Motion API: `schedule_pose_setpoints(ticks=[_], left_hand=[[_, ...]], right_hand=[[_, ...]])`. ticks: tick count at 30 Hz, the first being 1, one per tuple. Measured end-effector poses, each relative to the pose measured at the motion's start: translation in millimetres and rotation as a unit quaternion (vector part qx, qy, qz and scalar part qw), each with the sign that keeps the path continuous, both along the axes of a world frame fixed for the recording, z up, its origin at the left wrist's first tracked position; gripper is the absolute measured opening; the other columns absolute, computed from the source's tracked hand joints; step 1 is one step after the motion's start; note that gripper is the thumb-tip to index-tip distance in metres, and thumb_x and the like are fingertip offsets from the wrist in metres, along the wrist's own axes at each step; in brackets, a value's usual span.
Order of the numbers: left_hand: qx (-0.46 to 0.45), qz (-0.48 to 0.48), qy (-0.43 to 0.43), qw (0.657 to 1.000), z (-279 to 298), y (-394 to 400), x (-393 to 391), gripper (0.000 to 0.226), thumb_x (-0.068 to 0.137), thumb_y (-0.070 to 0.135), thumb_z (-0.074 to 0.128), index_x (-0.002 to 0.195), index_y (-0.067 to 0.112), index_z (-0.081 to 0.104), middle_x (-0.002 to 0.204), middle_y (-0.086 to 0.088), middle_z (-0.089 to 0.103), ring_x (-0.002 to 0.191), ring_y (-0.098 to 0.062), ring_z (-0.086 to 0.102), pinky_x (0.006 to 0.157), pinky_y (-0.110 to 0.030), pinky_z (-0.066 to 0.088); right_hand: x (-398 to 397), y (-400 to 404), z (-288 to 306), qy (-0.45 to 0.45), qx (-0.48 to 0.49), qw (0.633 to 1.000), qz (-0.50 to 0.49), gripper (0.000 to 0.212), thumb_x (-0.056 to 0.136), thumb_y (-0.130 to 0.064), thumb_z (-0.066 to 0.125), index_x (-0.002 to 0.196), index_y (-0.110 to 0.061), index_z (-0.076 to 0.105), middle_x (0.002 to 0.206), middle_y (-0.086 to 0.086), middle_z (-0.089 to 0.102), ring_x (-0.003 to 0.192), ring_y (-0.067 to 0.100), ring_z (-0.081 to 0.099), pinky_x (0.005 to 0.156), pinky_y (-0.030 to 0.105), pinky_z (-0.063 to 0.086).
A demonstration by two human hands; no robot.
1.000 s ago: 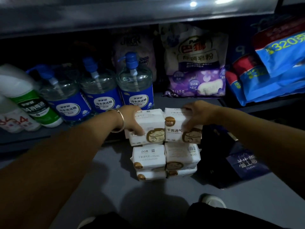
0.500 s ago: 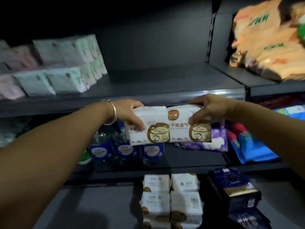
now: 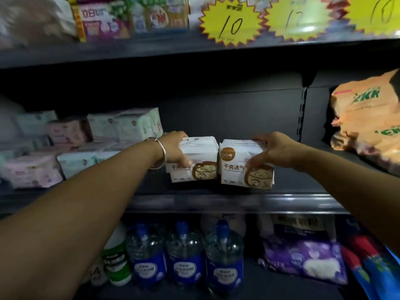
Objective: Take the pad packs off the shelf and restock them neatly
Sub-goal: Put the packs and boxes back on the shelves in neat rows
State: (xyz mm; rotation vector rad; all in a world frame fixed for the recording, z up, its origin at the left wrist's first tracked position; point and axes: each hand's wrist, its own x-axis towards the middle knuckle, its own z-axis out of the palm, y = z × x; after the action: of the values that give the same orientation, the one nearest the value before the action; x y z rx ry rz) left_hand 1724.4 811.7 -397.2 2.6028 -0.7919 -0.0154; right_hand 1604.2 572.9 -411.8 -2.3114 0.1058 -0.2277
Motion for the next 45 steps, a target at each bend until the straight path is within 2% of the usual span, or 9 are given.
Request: schedule_pose_setpoints(ticks=[9, 18, 21, 24, 27, 33, 36, 42, 45], left_hand=[[0.091, 0.048, -0.093, 0.990, -16, -31, 99, 0.081, 0.071, 0.029, 0.078, 0.139, 0.018, 0.034, 0.137, -0.008, 0.034, 0.128, -0.027, 0.033, 0.107, -0.038, 0.035], [0.096, 0.034, -0.110, 0.989, -28, -68, 204, 0.077, 0.072, 0.027, 0.077, 0.136, 0.014, 0.037, 0.139, -0.008, 0.029, 0.129, -0.026, 0.033, 0.108, -0.031, 0.033], [0.115, 0.044, -0.125, 0.985, -36, -79, 230, 0.080, 0.076, 0.032, 0.073, 0.142, 0.017, 0.030, 0.147, -0.006, 0.025, 0.139, -0.027, 0.020, 0.114, -0.036, 0.023], [0.118, 0.053, -0.148, 0.981, -49, -88, 243, 0.083, 0.083, 0.029, 0.066, 0.148, 0.027, 0.015, 0.155, 0.001, 0.010, 0.146, -0.025, -0.002, 0.117, -0.050, 0.010], [0.122, 0.006, -0.188, 0.974, -63, -95, 239, 0.088, 0.080, 0.024, 0.066, 0.146, 0.040, 0.011, 0.154, 0.006, 0.011, 0.145, -0.022, 0.000, 0.116, -0.050, 0.006], [0.108, 0.053, -0.251, 0.960, -74, -95, 246, 0.086, 0.078, 0.021, 0.069, 0.145, 0.038, 0.017, 0.153, 0.007, 0.021, 0.143, -0.023, 0.011, 0.113, -0.048, 0.015], [0.108, 0.052, -0.245, 0.962, -74, -98, 248, 0.087, 0.079, 0.018, 0.069, 0.146, 0.036, 0.016, 0.154, 0.005, 0.019, 0.144, -0.023, 0.010, 0.115, -0.051, 0.013], [0.113, 0.047, -0.221, 0.968, -75, -99, 251, 0.106, 0.075, 0.002, 0.071, 0.150, 0.030, 0.002, 0.158, -0.005, 0.002, 0.147, -0.024, -0.005, 0.115, -0.057, -0.003], [0.080, 0.073, -0.214, 0.971, -75, -91, 249, 0.098, 0.082, 0.002, 0.063, 0.150, 0.023, -0.004, 0.158, -0.009, -0.006, 0.146, -0.027, -0.010, 0.117, -0.054, -0.001]], right_hand=[[91, -18, -19, -0.029, -0.088, 0.994, -0.053, 0.076, 0.061, -0.035, 0.083, 0.130, -0.026, 0.050, 0.120, -0.001, 0.060, 0.115, 0.025, 0.052, 0.107, 0.048, 0.036], [162, -43, -21, -0.064, -0.103, 0.989, -0.087, 0.072, 0.066, -0.032, 0.082, 0.130, -0.025, 0.051, 0.120, -0.004, 0.060, 0.117, 0.020, 0.051, 0.109, 0.045, 0.032], [180, -49, -27, -0.065, -0.107, 0.988, -0.089, 0.071, 0.065, -0.032, 0.082, 0.128, -0.025, 0.053, 0.118, -0.004, 0.060, 0.114, 0.019, 0.052, 0.107, 0.044, 0.034], [194, -54, -32, -0.059, -0.094, 0.989, -0.096, 0.078, 0.053, -0.042, 0.083, 0.125, -0.028, 0.055, 0.116, -0.005, 0.061, 0.113, 0.020, 0.052, 0.105, 0.046, 0.037], [208, -57, -39, -0.066, -0.067, 0.990, -0.104, 0.093, 0.036, -0.057, 0.075, 0.123, -0.030, 0.056, 0.117, -0.005, 0.061, 0.114, 0.023, 0.053, 0.105, 0.046, 0.039], [220, -46, -46, -0.070, -0.068, 0.990, -0.103, 0.096, 0.037, -0.055, 0.075, 0.127, -0.028, 0.053, 0.120, -0.002, 0.055, 0.118, 0.025, 0.048, 0.102, 0.048, 0.041], [224, -44, -47, -0.073, -0.079, 0.989, -0.102, 0.085, 0.054, -0.039, 0.084, 0.131, -0.025, 0.051, 0.123, -0.002, 0.053, 0.121, 0.024, 0.045, 0.103, 0.048, 0.040], [234, -47, -42, -0.073, -0.112, 0.984, -0.115, 0.081, 0.059, -0.033, 0.084, 0.132, -0.024, 0.050, 0.118, -0.002, 0.052, 0.118, 0.025, 0.046, 0.100, 0.048, 0.043], [242, -42, -35, -0.065, -0.139, 0.981, -0.117, 0.078, 0.066, -0.028, 0.082, 0.135, -0.020, 0.047, 0.123, 0.000, 0.050, 0.121, 0.026, 0.043, 0.102, 0.048, 0.041]])
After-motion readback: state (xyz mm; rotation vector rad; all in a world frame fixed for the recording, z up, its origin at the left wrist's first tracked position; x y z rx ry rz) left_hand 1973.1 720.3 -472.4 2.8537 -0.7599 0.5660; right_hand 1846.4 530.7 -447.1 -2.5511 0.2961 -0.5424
